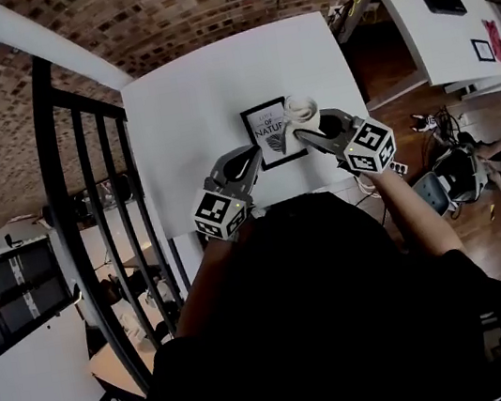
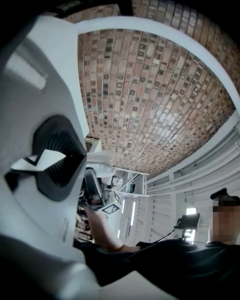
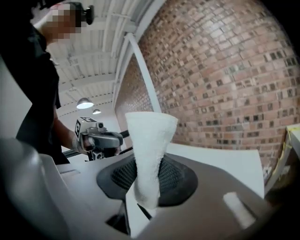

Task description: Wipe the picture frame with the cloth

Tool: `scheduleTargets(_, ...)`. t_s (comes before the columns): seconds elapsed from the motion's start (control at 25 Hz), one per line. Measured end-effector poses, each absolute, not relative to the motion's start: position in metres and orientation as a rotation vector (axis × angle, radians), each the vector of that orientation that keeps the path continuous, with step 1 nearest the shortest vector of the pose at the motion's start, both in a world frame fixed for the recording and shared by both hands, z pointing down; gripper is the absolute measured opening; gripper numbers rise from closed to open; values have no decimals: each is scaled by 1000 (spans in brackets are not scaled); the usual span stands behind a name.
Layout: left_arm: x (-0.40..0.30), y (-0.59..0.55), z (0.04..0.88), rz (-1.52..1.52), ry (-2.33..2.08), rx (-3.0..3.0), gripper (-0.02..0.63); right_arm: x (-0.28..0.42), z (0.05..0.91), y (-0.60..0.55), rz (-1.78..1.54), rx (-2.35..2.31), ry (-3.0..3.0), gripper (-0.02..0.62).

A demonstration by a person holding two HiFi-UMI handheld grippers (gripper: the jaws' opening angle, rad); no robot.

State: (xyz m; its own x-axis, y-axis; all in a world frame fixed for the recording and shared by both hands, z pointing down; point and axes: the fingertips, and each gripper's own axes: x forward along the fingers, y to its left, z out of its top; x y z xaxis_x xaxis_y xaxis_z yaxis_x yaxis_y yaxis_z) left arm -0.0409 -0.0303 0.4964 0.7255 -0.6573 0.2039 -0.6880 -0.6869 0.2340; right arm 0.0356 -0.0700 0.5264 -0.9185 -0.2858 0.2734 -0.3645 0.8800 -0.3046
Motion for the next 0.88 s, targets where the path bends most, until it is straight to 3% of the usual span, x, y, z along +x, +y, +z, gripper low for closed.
scheduleTargets(0.32,-34,-20,453,54,-1067,2701,0,26,442,-49,219,459,-3014,107)
scheduleTargets(0.88,-27,-19,456,92,-1069,2714,0,15,448,-32,174,301,-2991,106)
